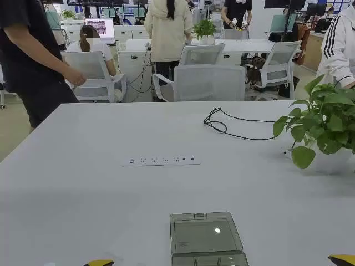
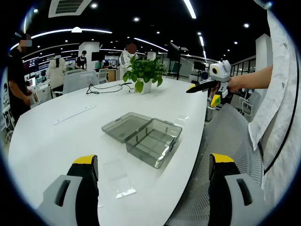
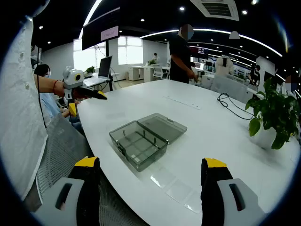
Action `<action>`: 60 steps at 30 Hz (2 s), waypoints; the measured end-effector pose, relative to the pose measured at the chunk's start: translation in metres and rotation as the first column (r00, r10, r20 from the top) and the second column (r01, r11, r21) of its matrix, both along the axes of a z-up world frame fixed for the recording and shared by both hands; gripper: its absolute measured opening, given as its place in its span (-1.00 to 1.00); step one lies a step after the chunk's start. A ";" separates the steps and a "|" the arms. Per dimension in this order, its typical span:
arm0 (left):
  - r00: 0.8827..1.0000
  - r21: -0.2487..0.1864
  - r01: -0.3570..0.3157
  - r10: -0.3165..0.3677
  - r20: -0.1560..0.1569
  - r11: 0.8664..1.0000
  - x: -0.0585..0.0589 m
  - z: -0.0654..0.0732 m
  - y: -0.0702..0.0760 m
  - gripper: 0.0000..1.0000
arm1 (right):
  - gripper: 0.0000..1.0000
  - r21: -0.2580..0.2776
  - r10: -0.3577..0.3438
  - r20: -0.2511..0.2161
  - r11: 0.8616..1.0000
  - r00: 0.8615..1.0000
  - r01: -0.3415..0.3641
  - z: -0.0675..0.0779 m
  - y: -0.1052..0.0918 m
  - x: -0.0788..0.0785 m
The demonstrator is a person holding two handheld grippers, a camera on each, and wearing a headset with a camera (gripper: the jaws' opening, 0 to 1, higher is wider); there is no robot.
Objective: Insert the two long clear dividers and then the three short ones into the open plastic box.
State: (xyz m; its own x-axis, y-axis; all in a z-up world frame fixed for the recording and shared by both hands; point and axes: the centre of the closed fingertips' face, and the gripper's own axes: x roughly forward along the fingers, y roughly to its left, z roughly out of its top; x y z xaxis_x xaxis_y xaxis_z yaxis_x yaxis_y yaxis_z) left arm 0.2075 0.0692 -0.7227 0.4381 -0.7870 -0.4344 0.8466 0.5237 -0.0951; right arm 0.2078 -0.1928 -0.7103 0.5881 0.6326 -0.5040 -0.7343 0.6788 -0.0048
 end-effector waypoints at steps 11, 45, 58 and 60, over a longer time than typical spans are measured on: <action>1.000 0.001 -0.001 0.001 -0.001 1.000 0.001 0.000 0.000 1.00 | 0.79 0.002 -0.002 0.000 1.000 1.000 0.002 0.000 0.000 0.002; 1.000 -0.006 0.005 -0.005 -0.023 1.000 -0.005 -0.004 -0.001 1.00 | 0.79 -0.002 0.018 -0.020 1.000 1.000 -0.018 -0.003 0.004 -0.003; 0.999 -0.003 0.007 -0.007 -0.040 1.000 -0.008 -0.008 0.002 1.00 | 0.79 0.014 0.034 -0.042 0.999 0.999 -0.034 -0.009 0.015 -0.006; 0.999 -0.001 0.008 -0.008 -0.040 1.000 -0.007 -0.008 0.003 1.00 | 0.79 0.015 0.038 -0.042 0.999 0.998 -0.038 -0.009 0.019 -0.006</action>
